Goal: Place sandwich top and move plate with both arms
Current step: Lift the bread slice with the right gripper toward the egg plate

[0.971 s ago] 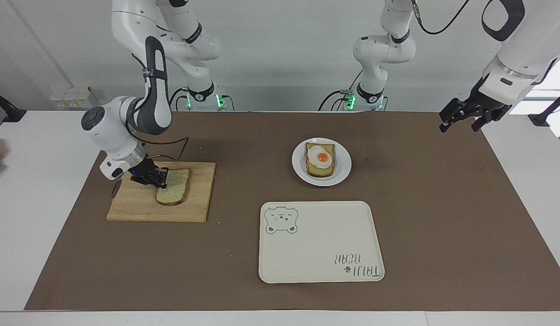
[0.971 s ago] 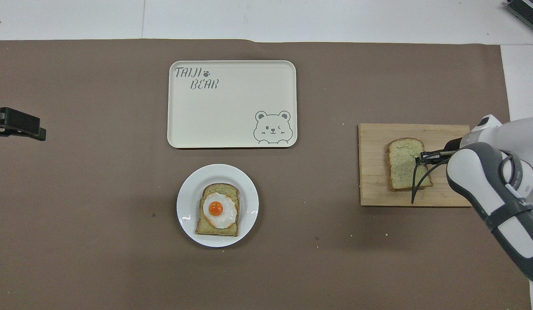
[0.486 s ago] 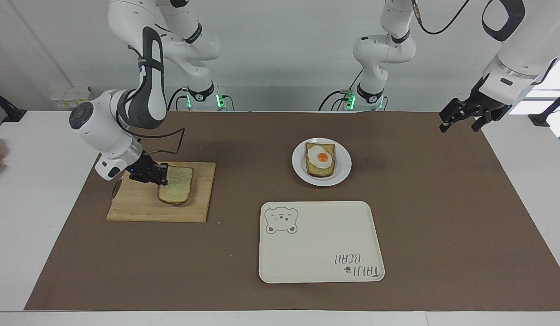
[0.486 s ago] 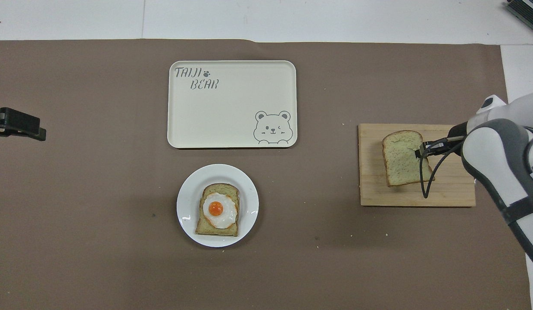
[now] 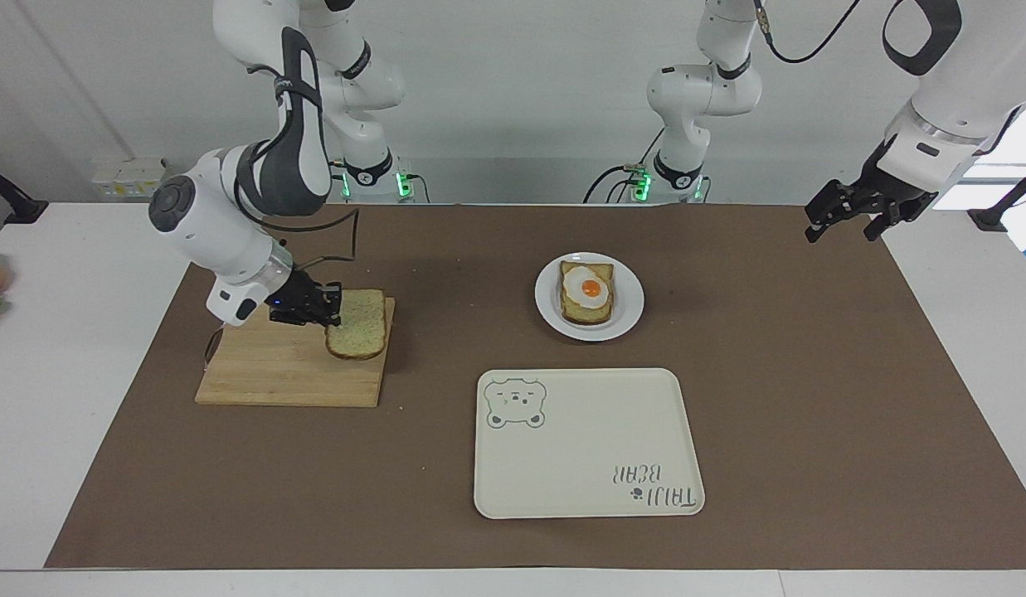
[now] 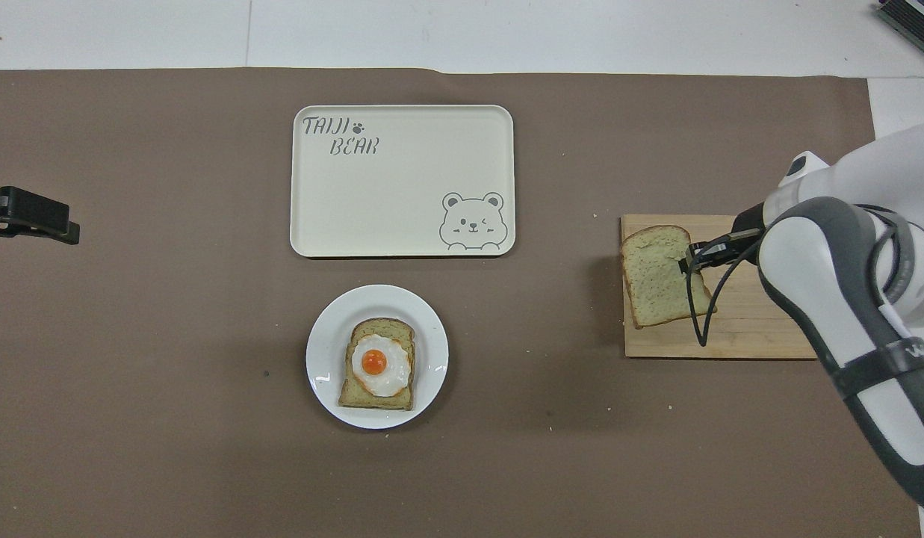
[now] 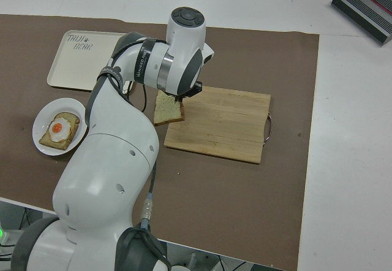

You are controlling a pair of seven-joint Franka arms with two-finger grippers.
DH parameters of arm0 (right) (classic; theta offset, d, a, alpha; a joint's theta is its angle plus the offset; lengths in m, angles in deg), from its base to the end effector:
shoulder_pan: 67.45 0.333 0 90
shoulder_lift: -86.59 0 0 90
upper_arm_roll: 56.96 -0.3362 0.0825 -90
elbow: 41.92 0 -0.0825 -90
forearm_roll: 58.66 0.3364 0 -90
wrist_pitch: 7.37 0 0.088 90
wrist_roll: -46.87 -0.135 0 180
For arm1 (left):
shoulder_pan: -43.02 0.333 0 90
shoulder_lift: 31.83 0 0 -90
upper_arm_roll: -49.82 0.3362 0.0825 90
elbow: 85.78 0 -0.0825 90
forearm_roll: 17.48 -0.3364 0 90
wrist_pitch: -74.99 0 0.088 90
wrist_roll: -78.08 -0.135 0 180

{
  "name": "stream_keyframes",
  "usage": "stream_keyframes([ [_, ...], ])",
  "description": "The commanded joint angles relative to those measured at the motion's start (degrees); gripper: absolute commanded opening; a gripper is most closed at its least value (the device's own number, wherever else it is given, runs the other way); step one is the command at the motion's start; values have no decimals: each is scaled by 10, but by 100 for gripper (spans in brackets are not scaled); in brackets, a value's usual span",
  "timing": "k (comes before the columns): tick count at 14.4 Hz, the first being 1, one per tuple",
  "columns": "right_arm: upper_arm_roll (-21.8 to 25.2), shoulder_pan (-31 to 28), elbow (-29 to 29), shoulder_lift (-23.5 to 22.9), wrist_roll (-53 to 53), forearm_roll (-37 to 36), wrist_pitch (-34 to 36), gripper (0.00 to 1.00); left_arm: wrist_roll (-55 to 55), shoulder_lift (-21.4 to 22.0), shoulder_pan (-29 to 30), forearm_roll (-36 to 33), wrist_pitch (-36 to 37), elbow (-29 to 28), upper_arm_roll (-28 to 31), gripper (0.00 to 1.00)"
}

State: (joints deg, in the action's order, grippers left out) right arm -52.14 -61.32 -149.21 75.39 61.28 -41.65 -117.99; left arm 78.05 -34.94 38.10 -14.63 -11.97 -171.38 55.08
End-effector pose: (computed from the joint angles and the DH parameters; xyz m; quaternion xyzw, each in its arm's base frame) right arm 0.5510 0.0428 0.4166 -0.9869 -0.0745 0.0523 0.1333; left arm 0.5189 -0.0053 0.6169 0.9996 0.0017 -0.0151 0.0224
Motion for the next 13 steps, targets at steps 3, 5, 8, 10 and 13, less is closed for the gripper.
stream_keyframes([
  [3,-1,75,0,-1,-115,14,-43,0,-4,14,4,-7,3,-15,-3,100],
  [5,-1,105,0,0,-154,23,-49,0,-4,14,4,-7,3,-15,-3,100],
  [8,-1,162,-5,-7,-207,71,-84,0,-4,14,4,-7,3,-15,-3,100],
  [10,-2,189,-7,-15,-248,77,-125,0,-4,14,4,-7,3,-15,-3,100],
  [13,-3,252,-9,-40,-284,101,-177,0,-4,14,4,-7,3,-15,-3,100],
])
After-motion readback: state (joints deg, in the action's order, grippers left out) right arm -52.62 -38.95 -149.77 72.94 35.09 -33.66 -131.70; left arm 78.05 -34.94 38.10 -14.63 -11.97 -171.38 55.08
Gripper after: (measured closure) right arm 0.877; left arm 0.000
